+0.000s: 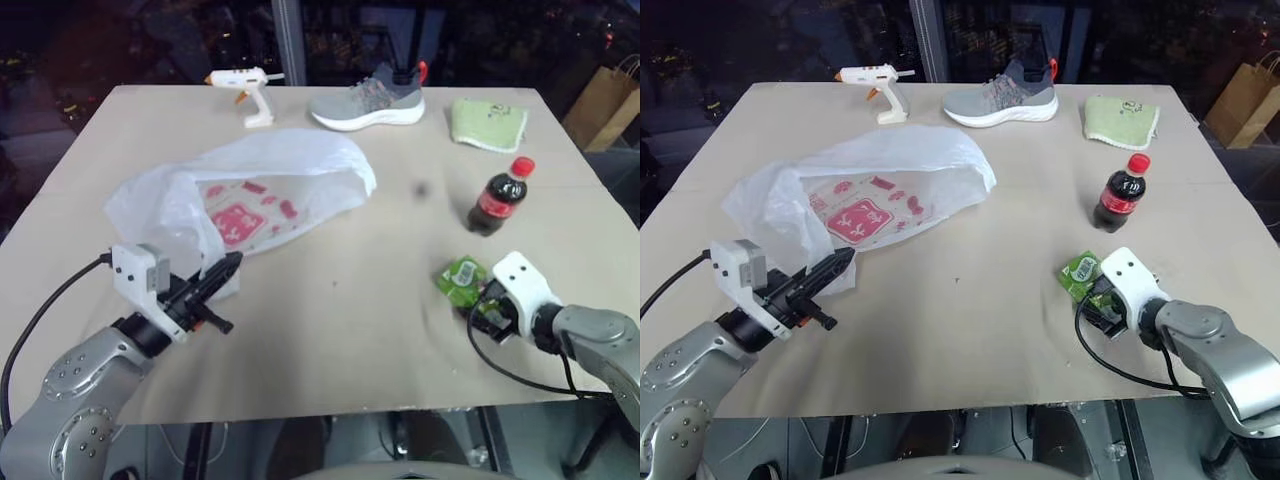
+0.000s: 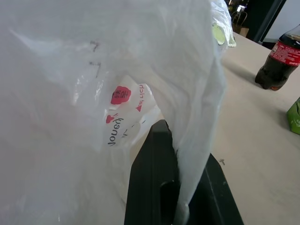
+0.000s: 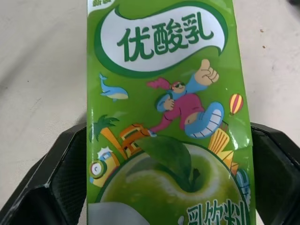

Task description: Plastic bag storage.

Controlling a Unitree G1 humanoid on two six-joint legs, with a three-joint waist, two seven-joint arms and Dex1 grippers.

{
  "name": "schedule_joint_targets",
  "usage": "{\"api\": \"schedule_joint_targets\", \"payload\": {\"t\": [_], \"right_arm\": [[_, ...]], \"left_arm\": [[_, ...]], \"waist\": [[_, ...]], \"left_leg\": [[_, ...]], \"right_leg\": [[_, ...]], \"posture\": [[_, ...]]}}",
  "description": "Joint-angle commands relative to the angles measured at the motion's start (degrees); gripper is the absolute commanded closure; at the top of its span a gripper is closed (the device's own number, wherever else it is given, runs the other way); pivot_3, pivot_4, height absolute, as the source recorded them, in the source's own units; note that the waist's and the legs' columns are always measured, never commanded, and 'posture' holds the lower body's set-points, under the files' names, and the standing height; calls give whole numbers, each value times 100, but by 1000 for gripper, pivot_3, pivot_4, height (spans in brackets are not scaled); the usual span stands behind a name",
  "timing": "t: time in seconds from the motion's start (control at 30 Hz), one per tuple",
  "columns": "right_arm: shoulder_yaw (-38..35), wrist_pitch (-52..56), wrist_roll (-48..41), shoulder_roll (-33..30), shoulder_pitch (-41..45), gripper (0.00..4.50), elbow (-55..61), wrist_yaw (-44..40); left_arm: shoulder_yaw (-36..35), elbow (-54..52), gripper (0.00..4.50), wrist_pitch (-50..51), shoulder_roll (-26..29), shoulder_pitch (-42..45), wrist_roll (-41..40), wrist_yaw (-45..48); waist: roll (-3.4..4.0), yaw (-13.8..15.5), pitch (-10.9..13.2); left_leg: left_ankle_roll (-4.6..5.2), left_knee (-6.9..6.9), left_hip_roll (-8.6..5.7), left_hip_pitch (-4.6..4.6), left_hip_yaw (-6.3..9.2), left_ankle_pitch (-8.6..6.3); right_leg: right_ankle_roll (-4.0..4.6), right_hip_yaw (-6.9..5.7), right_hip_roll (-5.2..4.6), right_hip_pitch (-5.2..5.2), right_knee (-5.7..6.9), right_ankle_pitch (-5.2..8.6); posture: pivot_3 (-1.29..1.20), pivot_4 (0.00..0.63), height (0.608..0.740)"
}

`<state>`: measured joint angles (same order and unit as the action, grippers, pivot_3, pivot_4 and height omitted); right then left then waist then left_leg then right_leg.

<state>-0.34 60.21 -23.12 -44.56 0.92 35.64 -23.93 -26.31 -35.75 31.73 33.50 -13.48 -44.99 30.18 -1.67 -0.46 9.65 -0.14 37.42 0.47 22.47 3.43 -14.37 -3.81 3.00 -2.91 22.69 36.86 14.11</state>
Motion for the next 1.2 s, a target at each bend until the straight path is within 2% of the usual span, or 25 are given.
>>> {"api": "schedule_joint_targets", "payload": {"t": [0.03, 0.13, 0.4, 0.57, 0.8, 1.03, 1.2], "right_arm": [[31, -254, 179, -58, -70, 932, -366, -138], [60, -521, 232, -38, 30, 932, -473, -234], [255, -292, 148, 128, 562, 932, -480, -248], [412, 142, 84, 188, 1068, 2308, -338, -238], [849, 423, -230, 507, 2467, 2308, -238, -630], [2303, -161, 195, 1635, 4270, 2308, -1580, -1045], [2705, -844, 623, 2599, 5163, 2308, -3090, -1174]], "left_arm": [[8, -210, 4500, -55, 45, 84, -34, -33], [43, -239, 4500, -62, 18, 95, -29, -64], [198, -349, 4500, -85, -14, 110, -28, -121], [324, -384, 4500, -69, -55, 271, -63, -218], [653, -430, 4500, -53, -137, 408, -84, -189], [1168, -749, 4500, 48, -222, 652, -321, -168], [1575, -1088, 4500, 96, -178, 390, -447, 3]], "waist": [[-2, -5, -2], [-5, -17, -4], [-6, -52, -4], [-4, -52, -3], [40, -54, 26], [43, -47, 28], [43, -111, 30]], "left_leg": [[0, 0, 0, -3, 0, 0], [0, 0, 1, -7, -1, 0], [0, 1, 10, -19, -9, 0], [0, 1, 11, -21, -11, 0], [0, 0, 10, 0, -10, 0], [0, -7, 8, 37, 1, 1], [-1, -12, -1, 44, -9, 1]], "right_leg": [[0, 0, 0, -3, 0, 0], [-1, 1, 1, -5, 1, -1], [10, 5, 7, -6, 5, -2], [11, 7, 9, -6, 8, -3], [1, 7, 9, 14, 8, -12], [2, 1, 11, 48, 14, -13], [1, 9, 0, 62, 17, -14]], "posture": [[0, 150, 740], [0, 150, 740], [0, 150, 740], [0, 150, 740], [0, 150, 740], [0, 150, 740], [0, 150, 740]]}}
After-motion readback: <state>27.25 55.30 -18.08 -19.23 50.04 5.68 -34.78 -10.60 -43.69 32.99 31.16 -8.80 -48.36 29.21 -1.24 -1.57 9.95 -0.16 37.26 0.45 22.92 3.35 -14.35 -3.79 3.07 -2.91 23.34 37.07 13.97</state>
